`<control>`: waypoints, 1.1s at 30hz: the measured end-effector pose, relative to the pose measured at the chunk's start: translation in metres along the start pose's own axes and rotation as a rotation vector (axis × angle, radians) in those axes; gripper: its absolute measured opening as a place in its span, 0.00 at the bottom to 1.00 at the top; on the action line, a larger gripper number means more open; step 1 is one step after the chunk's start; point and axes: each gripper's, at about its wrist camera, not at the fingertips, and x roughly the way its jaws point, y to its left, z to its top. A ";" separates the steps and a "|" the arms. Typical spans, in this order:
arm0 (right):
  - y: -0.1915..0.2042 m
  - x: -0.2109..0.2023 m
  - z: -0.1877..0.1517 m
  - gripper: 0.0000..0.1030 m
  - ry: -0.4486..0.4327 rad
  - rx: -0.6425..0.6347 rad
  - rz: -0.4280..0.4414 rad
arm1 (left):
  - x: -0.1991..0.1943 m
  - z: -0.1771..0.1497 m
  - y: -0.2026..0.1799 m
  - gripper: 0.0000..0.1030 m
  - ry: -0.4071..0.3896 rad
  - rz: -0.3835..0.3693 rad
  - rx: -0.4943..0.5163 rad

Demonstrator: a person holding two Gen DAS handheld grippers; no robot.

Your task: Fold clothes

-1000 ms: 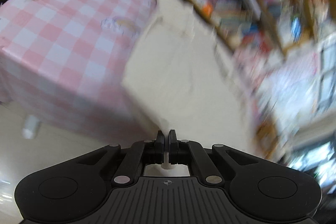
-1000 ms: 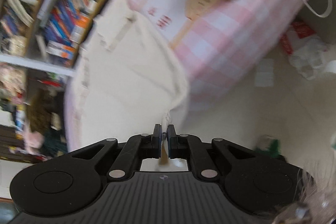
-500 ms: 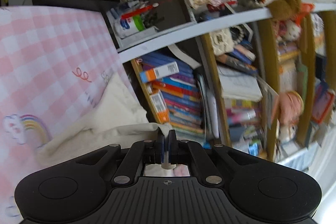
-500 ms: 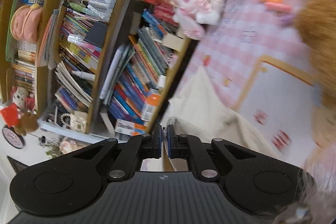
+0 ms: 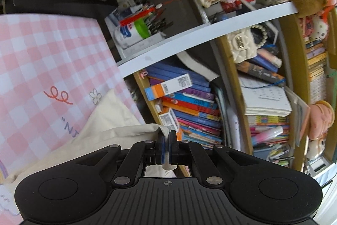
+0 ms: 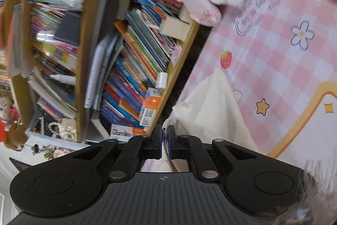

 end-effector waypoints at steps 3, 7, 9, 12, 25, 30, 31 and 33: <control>-0.005 0.015 0.003 0.05 -0.004 0.007 -0.025 | 0.022 0.005 0.010 0.01 0.027 0.002 -0.022; -0.007 0.029 0.010 0.05 -0.015 0.032 -0.048 | 0.051 0.016 0.020 0.01 0.066 0.025 -0.040; -0.007 0.040 0.015 0.05 -0.012 0.023 -0.086 | 0.065 0.021 0.026 0.01 0.082 0.030 -0.055; -0.014 0.060 0.023 0.05 -0.003 0.037 -0.131 | 0.090 0.031 0.033 0.01 0.119 0.072 -0.053; -0.053 0.135 0.056 0.05 -0.138 0.033 -0.294 | 0.185 0.060 0.078 0.04 0.181 0.225 -0.058; -0.061 0.134 0.053 0.39 -0.126 0.062 -0.272 | 0.191 0.061 0.081 0.31 0.246 0.213 -0.071; -0.058 0.132 0.052 0.40 -0.120 0.051 -0.265 | 0.192 0.061 0.079 0.36 0.259 0.215 -0.062; -0.053 0.131 0.051 0.40 -0.099 0.023 -0.265 | 0.194 0.059 0.073 0.37 0.285 0.222 -0.023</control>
